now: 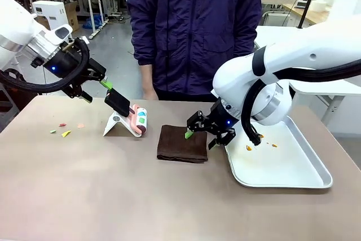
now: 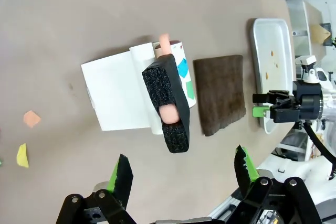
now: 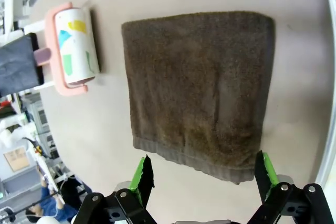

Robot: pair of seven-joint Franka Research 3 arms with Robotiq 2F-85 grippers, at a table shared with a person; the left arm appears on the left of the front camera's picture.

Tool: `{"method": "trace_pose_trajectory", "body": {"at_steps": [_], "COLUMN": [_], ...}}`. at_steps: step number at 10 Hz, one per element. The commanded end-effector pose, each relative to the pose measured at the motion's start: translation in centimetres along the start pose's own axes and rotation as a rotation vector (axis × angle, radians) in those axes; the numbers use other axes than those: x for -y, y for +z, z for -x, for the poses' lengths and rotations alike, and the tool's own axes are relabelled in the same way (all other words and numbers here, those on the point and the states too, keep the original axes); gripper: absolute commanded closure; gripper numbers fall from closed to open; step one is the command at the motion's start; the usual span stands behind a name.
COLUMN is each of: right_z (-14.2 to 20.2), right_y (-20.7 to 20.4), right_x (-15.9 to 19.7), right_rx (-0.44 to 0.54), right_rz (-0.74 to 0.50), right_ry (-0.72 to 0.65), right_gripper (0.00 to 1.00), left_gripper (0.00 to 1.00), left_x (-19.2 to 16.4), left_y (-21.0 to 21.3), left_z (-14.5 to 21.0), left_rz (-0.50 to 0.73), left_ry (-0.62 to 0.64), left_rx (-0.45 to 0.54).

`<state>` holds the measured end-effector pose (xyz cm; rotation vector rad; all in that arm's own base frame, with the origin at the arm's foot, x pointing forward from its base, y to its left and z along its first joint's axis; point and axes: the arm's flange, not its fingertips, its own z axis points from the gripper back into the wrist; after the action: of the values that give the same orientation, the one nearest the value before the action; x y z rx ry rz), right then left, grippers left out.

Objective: Clean the surface of the table.
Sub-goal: Hold the Lint Roller with your left hand and the towel with your right hand.

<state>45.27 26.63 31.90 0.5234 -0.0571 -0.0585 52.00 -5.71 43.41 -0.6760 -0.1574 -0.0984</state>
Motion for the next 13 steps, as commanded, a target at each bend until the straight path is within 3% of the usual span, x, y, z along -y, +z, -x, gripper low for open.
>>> {"method": "trace_pose_trajectory", "body": {"at_steps": [1,4,5,8,13], "right_z": [0.1,0.0,-1.1,-3.5,-4.9], "right_y": [-0.2,0.0,0.5,-1.8,-4.2], "right_x": [0.0,0.0,-0.4,-3.1,-4.4], "right_rx": [-0.003,-0.001,0.073,0.055,0.03], "right_rz": [-0.009,0.0,0.077,0.201,0.286], "right_ry": [0.0,0.0,-0.053,-0.076,-0.059], "right_gripper": [0.0,0.0,0.0,0.0,0.0], "left_gripper": [0.0,0.0,0.0,0.0,0.0], "left_x": [0.0,0.0,0.0,-1.1,-0.8], "left_y": [0.0,0.0,0.0,-1.7,-2.8], "left_z": [0.0,0.0,0.0,-1.3,-2.8], "left_rz": [-0.002,-0.002,0.0,0.034,0.082], "left_ry": [-0.004,-0.004,0.0,0.104,0.111], "left_rx": [-0.001,-0.001,-0.001,-0.044,-0.016]}}
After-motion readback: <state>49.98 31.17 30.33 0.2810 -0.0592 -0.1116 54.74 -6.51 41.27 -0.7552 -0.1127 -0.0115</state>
